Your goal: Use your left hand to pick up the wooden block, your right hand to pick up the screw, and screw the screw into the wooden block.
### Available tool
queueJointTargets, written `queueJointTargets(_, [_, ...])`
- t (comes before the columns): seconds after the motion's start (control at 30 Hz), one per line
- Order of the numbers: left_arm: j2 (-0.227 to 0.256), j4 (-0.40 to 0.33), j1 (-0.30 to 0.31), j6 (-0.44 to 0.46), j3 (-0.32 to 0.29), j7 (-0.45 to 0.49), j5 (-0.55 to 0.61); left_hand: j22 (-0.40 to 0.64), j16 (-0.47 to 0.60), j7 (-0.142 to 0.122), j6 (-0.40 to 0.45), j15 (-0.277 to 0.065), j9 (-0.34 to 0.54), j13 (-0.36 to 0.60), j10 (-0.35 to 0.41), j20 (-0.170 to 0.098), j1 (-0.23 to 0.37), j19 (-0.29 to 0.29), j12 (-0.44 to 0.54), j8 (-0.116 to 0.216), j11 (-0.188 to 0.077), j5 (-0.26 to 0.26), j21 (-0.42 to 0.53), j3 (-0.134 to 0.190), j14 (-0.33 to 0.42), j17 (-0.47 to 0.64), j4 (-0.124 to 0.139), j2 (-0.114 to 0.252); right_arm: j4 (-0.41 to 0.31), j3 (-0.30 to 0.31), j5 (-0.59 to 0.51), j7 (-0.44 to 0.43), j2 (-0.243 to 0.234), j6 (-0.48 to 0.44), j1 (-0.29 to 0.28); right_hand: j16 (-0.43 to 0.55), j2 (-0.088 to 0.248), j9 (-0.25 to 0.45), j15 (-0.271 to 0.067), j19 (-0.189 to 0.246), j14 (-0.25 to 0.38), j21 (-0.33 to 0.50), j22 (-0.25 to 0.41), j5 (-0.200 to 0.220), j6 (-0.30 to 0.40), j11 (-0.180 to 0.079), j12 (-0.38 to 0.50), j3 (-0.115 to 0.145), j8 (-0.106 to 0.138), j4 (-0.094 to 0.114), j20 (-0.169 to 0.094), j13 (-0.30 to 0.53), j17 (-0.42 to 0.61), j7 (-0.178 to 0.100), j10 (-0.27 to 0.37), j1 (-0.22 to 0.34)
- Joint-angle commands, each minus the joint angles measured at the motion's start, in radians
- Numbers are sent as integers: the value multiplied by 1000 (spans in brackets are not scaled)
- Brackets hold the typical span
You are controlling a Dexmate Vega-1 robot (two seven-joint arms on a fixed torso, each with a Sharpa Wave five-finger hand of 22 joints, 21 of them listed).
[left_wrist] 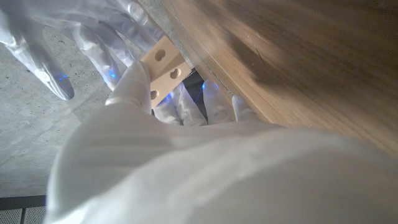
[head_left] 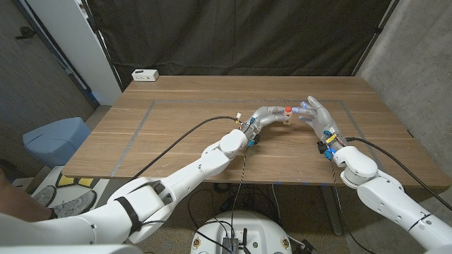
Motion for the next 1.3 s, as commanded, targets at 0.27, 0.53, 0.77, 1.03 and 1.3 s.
queueJointTargets(0.27, [18, -47, 20, 13, 1, 6, 7, 5, 4, 39, 54, -56, 4, 3, 6, 1, -17, 9, 9, 9, -2, 5, 4, 20, 8, 1, 12, 32, -7, 5, -5, 17, -6, 6, -9, -18, -7, 6, 23, -17, -36, -13, 1, 1, -97, -1, -18, -4, -41, -7, 7, 4, 2, -20, -64, 3])
queueJointTargets(0.53, [24, -54, 24, 13, -1, 7, 10, 5, 4, 38, 55, -56, 4, 3, 6, 1, -16, 9, 9, 9, -2, 5, 4, 20, 9, 1, 10, 31, -1, -2, 3, 58, -20, 2, 5, -26, -14, 7, 36, -48, -70, -19, 2, -1, -158, 6, -22, -13, -55, -2, 17, 4, 5, -25, -112, -11])
queueJointTargets(0.77, [27, -57, 24, 15, -3, 6, 8, 5, 5, 40, 54, -55, 4, 3, 5, 2, -16, 9, 9, 9, -2, 5, 4, 20, 9, 2, 12, 33, 10, -16, 18, 86, -23, -11, 29, -30, -22, 6, 45, -80, -103, -22, 2, 0, -206, 9, -24, -24, -60, 6, 25, 4, 7, -34, -152, -27])
queueJointTargets(1.03, [25, -48, 21, 10, -4, 1, 5, 5, 4, 41, 54, -55, 4, 3, 5, 2, -16, 9, 9, 9, -2, 5, 4, 21, 7, 1, 12, 33, 17, -27, 22, 107, -30, -14, 43, -30, -25, 5, 50, -101, -122, -23, 2, 1, -230, 5, -23, -30, -59, 11, 28, 4, 9, -38, -175, -35])
queueJointTargets(1.3, [24, -48, 22, 11, -5, 1, 4, 5, 4, 41, 54, -55, 4, 3, 6, 1, -17, 9, 10, 9, -2, 5, 4, 20, 8, 1, 12, 32, 16, -30, 29, 106, -32, -21, 47, -26, -25, 4, 52, -105, -126, -19, 2, 2, -209, 3, -15, -33, -45, 15, 28, 4, 10, -30, -172, -39])
